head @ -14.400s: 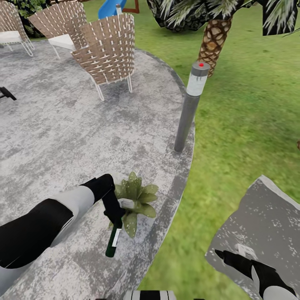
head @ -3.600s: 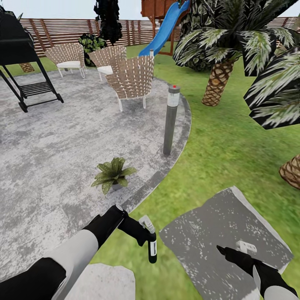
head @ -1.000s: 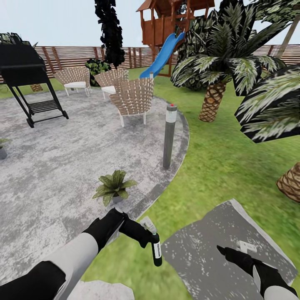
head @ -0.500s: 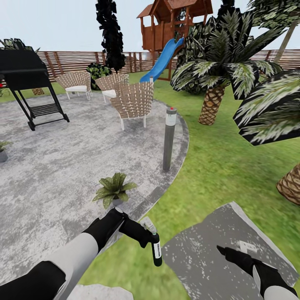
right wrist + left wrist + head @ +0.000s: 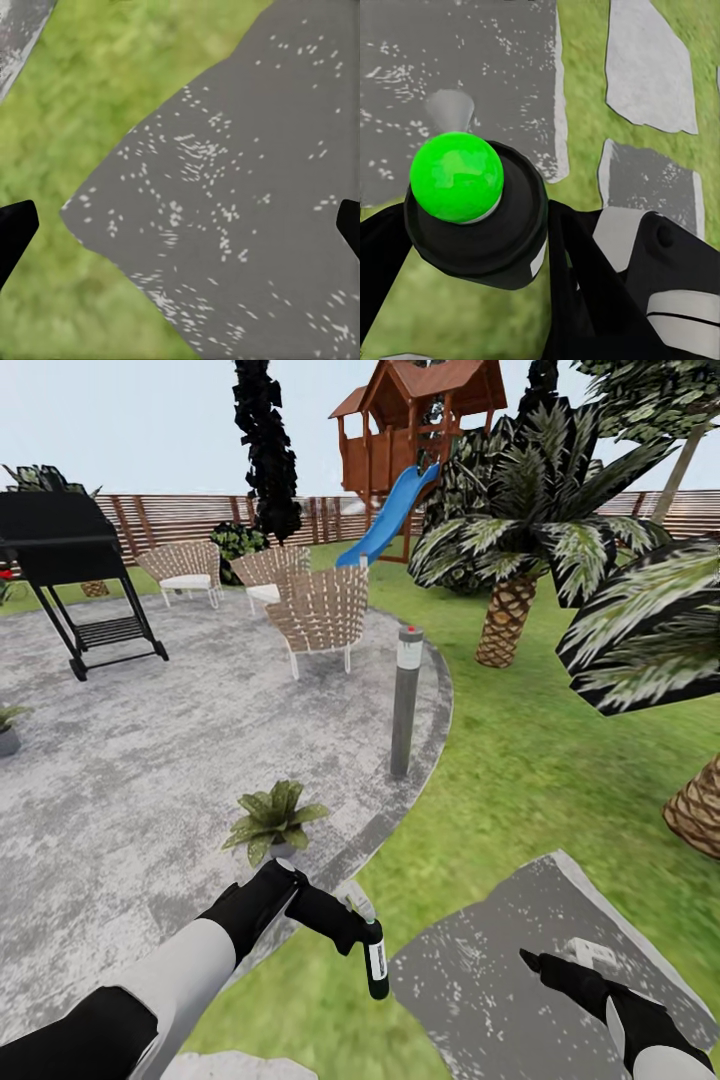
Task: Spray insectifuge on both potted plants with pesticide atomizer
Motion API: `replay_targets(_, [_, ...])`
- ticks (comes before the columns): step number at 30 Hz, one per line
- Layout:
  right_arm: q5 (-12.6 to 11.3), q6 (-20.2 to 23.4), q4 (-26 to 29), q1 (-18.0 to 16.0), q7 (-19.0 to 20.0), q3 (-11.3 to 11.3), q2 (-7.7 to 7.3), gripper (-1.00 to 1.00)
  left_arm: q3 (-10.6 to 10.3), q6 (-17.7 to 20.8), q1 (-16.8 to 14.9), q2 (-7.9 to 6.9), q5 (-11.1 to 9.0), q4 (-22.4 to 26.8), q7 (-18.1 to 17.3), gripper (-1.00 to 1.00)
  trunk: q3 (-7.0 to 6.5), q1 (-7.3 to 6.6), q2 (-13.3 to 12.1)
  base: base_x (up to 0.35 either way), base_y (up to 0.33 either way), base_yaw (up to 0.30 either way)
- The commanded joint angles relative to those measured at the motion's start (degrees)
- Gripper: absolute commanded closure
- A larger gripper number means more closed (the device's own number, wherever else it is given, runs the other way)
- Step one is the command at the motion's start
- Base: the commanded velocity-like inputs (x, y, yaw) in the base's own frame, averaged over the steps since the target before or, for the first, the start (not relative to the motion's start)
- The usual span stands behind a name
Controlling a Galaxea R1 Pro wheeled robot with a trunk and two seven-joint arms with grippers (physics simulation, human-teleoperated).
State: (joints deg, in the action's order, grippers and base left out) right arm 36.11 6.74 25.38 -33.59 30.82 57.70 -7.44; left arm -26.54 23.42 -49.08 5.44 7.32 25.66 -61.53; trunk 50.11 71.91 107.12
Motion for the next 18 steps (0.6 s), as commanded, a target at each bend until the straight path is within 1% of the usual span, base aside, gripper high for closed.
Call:
replay_targets(1, [0.3, 0.3, 0.1, -0.1, 0.5, 0.5, 0.05, -1.0, 0.1, 0.6, 0.0, 0.01, 0.2, 0.1, -0.3, 1.0, -0.04, 0.0, 0.0, 0.0, 0.0, 0.0])
replay_targets(18, [0.3, 0.3, 0.1, -0.1, 0.5, 0.5, 0.06, -1.0, 0.1, 0.6, 0.0, 0.01, 0.2, 0.1, -0.3, 1.0, -1.56, 0.0, 0.0, 0.0, 0.0, 0.0])
